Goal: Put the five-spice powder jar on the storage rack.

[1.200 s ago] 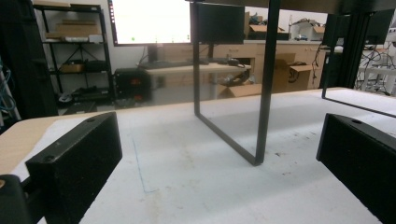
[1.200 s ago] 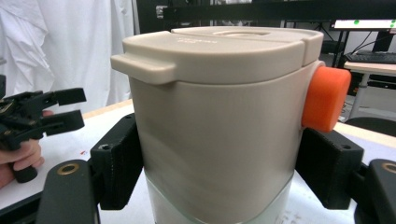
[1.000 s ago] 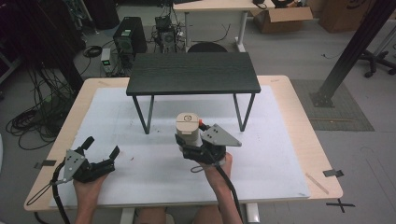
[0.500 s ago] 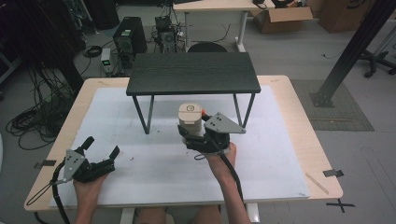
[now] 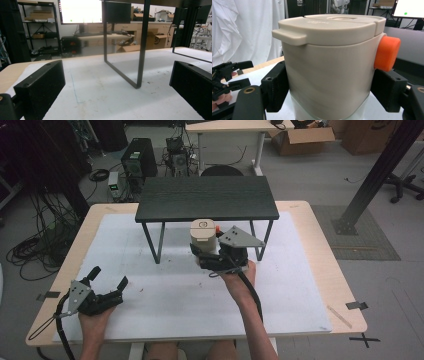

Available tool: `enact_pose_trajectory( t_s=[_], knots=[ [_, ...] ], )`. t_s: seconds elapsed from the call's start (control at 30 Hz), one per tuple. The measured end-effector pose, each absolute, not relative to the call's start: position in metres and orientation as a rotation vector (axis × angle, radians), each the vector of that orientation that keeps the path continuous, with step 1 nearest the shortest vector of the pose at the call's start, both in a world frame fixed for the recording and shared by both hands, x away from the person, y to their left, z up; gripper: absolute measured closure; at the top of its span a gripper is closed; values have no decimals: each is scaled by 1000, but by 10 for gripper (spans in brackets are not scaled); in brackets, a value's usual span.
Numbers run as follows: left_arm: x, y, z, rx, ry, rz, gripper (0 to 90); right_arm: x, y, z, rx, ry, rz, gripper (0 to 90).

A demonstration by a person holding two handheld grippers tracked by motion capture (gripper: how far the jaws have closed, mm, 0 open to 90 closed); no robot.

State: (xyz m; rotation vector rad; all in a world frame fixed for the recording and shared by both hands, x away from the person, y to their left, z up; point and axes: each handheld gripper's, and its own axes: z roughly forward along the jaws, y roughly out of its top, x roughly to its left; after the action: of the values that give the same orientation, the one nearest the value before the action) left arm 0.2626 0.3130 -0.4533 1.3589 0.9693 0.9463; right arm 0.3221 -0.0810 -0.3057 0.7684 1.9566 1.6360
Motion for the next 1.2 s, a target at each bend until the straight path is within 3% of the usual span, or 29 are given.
enact_pose_trajectory(
  t_s=[1.2],
  knots=[
    [263,313,-453,1356,969,945,5,346,-87,-239,746,1935,1686,240]
  ],
)
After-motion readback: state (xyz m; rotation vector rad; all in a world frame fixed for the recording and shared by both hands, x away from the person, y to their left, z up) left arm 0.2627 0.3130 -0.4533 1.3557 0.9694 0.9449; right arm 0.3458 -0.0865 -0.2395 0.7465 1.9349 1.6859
